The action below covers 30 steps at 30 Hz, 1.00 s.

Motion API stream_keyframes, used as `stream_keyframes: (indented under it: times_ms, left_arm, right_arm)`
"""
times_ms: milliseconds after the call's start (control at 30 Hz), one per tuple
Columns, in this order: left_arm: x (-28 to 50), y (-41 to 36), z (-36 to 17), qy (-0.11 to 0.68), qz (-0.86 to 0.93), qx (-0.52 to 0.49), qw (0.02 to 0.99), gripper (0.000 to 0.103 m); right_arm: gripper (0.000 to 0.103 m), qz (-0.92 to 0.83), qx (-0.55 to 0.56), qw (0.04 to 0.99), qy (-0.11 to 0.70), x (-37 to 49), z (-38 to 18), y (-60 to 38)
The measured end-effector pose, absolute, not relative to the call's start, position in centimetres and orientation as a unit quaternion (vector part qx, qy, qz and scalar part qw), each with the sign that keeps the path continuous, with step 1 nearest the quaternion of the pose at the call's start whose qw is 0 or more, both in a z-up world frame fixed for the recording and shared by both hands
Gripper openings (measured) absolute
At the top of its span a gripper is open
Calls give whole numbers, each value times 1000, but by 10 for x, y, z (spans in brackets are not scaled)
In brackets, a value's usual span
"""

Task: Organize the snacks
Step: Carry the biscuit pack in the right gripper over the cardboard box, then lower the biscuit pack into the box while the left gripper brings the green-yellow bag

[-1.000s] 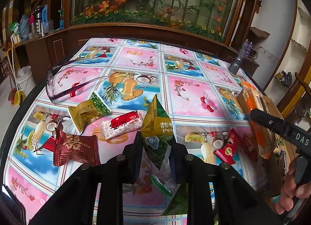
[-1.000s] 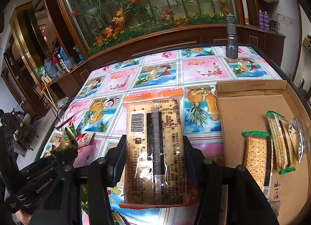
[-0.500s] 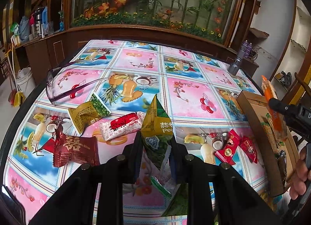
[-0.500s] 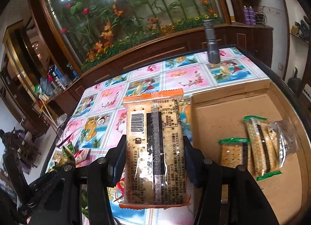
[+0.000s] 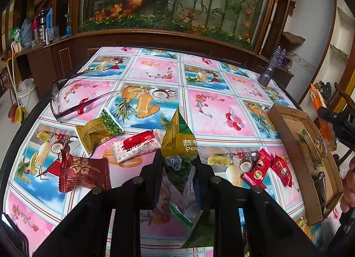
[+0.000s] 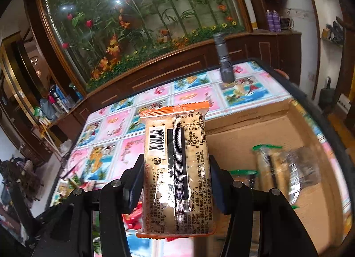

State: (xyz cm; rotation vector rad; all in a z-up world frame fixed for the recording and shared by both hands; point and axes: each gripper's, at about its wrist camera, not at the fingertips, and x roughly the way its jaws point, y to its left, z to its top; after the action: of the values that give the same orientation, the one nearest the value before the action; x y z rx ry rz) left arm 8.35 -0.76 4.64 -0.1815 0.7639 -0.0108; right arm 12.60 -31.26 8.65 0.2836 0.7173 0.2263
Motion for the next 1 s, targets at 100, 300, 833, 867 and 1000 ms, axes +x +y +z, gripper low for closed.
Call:
stream_keyframes:
  times_ms: [100,300,833,867,1000]
  left_arm:
    - [84,-8,45,372,-5,-88,924,23]
    - [87,-11,40,377,-1,-79,923,23]
    - [81,-26,49,365,-25,-96,926,23]
    - [81,-33,52,362,-30,-92,927,23]
    - [85,-67,61,356,-57,-76,930,23]
  right_arm:
    - [57,96,140,922,349,129,85,-332]
    - [57,74,183,914,355,137,71,-375]
    - [57,48,221,905,361,144,64,-413]
    - [57,48,225,904,360,144,65,-416]
    - [57,43,236,902,359,144,64,-427]
